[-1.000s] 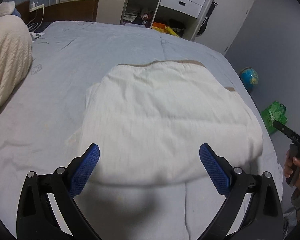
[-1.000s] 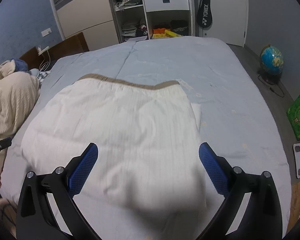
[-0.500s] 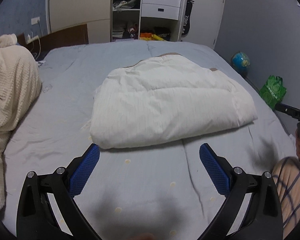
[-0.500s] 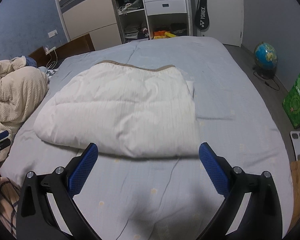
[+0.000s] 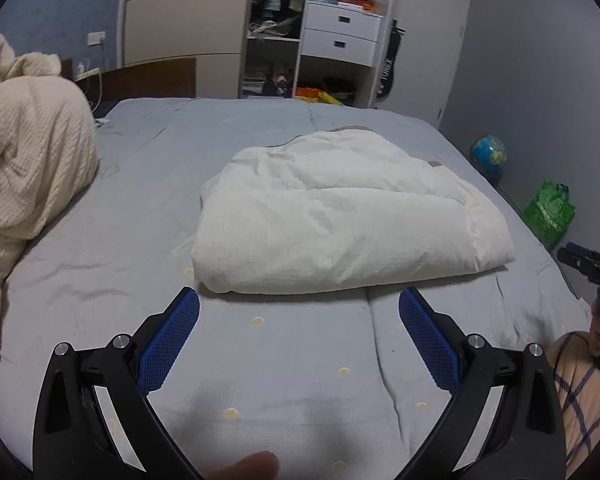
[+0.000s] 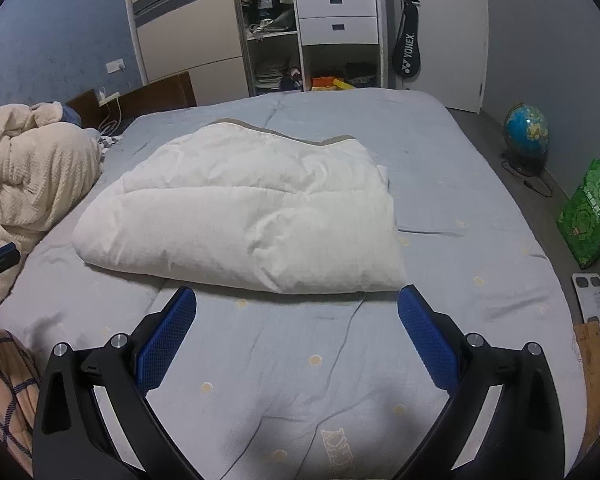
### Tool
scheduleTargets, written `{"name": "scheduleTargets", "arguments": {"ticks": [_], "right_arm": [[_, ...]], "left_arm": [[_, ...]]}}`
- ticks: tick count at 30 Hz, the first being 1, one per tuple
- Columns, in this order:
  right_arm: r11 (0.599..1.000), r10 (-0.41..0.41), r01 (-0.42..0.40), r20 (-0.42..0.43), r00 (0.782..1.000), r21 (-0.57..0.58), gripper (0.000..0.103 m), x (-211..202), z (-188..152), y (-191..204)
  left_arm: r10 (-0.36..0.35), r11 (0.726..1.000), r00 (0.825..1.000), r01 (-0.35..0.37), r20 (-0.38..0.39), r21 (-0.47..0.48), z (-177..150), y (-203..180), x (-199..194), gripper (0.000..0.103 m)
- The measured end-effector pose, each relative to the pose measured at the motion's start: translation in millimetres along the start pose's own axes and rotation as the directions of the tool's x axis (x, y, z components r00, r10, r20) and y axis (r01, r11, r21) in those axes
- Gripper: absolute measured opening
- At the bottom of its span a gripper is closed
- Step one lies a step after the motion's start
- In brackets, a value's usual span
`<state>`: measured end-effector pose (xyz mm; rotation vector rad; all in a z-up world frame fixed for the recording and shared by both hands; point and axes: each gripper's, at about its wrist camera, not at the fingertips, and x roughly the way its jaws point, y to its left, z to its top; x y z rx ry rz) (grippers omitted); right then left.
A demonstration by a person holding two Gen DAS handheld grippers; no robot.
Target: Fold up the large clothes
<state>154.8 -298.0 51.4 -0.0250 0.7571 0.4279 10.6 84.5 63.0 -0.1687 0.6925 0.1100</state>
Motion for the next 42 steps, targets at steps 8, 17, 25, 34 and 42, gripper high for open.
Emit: {"name": "scheduleTargets", "arguments": {"ticks": [8, 17, 25, 34, 42], "right_arm": [[1.0, 0.004, -0.004, -0.013, 1.0, -0.023, 0.096, 4.2, -0.9, 2.9], [1.0, 0.002, -0.003, -0.034, 0.999, -0.021, 0.096, 11.0, -2.3, 3.3], [1.0, 0.009, -0.009, -0.037, 0.999, 0.0, 0.096, 12.1, -2.0, -1.0], [1.0, 0.011, -0.011, -0.038, 0.999, 0.003, 0.096, 12.3, -2.4, -1.6], [1.0, 0.009, -0.009, -0.039, 0.999, -0.003, 0.096, 12.8, -2.7, -1.7]], "left_arm": [[0.016, 1.0, 1.0, -0.016, -0.006, 0.004, -2.9, 2.9, 5.0, 0.096], [0.015, 1.0, 1.0, -0.015, -0.023, 0.008, -4.1, 2.8, 11.3, 0.096], [0.009, 1.0, 1.0, -0.009, -0.028, 0.026, -4.9, -0.9, 13.9, 0.096], [0.006, 1.0, 1.0, -0.005, -0.028, 0.025, -4.6, -0.2, 14.2, 0.096], [0.006, 1.0, 1.0, -0.005, -0.028, 0.024, -4.6, 0.1, 14.2, 0.096]]}}
